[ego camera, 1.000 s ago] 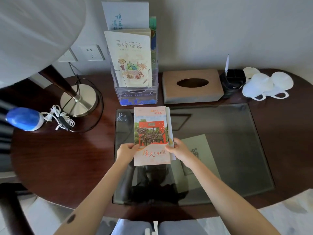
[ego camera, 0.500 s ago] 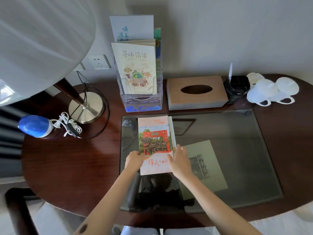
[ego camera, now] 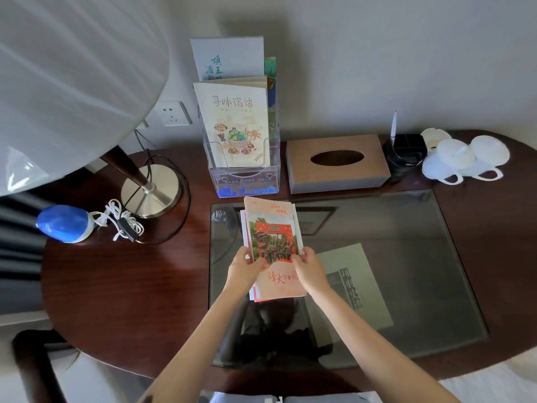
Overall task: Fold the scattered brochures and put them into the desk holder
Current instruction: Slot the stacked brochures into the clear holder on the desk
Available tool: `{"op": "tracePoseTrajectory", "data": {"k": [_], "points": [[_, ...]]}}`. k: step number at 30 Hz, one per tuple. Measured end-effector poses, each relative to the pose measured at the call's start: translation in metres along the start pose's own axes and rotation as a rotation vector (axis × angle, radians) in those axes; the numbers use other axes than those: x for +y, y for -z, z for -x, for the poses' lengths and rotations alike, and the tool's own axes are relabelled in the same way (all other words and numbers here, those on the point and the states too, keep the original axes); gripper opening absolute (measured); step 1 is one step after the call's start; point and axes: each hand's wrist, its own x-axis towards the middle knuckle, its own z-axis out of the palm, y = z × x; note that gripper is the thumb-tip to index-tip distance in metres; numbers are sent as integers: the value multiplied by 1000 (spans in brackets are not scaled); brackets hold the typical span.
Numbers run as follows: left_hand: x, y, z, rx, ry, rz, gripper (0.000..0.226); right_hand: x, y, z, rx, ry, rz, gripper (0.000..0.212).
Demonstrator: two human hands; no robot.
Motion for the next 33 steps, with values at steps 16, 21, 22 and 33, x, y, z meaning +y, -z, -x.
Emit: {"op": "tracePoseTrajectory", "data": {"k": [16,21,22,33], "points": [[94,24,32,107,-522,-89,17,-63,79,-13,-93,277,-626,16],[121,56,-3,348,-570,-96,18,-118,65,-19,179,543,-310,17],[125,62,-9,383,-575,-116,23,-126,62,-23,208,577,-241,18],[171,108,-80,604,-463,-63,31,-213,37,-73,440,805,33,16]]}}
